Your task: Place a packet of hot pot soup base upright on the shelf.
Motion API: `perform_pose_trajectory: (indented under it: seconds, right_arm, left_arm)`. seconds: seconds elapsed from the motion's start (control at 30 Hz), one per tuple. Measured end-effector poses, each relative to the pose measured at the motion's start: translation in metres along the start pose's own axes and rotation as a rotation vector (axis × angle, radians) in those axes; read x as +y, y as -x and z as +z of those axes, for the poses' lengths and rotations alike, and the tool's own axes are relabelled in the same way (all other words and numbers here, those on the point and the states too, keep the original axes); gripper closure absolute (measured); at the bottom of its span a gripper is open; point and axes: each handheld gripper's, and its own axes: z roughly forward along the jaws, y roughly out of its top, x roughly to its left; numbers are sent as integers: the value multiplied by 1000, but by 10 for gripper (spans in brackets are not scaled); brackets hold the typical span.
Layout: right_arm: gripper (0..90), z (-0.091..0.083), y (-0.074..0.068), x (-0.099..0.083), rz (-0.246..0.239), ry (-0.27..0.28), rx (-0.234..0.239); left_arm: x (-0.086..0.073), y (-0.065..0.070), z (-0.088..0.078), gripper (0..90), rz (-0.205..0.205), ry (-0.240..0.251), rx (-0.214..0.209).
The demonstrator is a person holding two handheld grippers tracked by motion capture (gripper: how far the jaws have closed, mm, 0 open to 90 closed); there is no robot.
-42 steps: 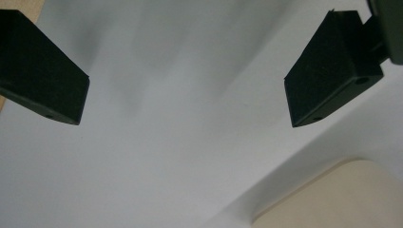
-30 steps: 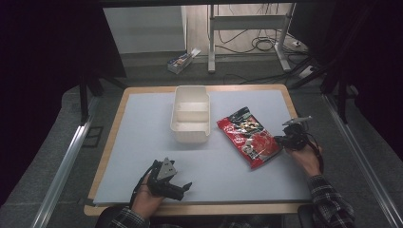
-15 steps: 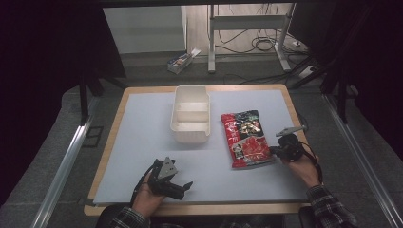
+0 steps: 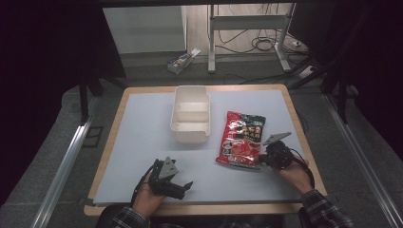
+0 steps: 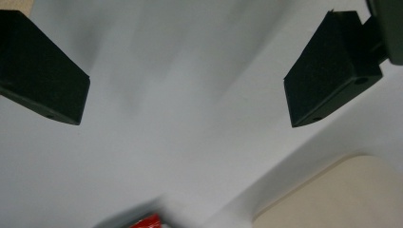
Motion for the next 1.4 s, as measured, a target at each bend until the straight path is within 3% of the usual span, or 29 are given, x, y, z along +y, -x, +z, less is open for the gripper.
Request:
perform_pose_trajectory:
  seconds: [0.27,0.37,0.47,0.6,0.67,0.87,1.0,1.13,1.27,1.4]
  right_arm:
    - [887,8,-29,12,-74,25,46]
    - [887,14,-42,18,-102,28,94]
    - [886,15,-47,20,-132,18,84]
    - [886,10,-38,17,-109,35,62]
    - [886,5,-26,14,-75,57,44]
    - [874,-1,-14,10,-49,76,25]
    - [816,-3,-9,9,-41,87,3]
    - [747,-4,-4,9,-43,99,-28]
    - [650,-4,2,8,-31,114,-57]
    - [552,-3,9,6,-19,112,-74]
  left_arm:
    - [1,2,2,13,1,-11,-4]
    - [2,2,3,15,1,-14,-7]
    - [2,2,3,18,0,-18,-7]
    - [2,2,2,24,-13,-18,-11]
    - [3,2,2,30,-20,-22,-16]
    - [8,3,3,38,-33,-50,-33]
    - [15,1,4,50,-42,-23,-57]
    - [26,-3,8,132,-29,4,-43]
    - [35,-9,15,278,-81,40,-97]
    - [47,-7,22,421,-43,57,-112]
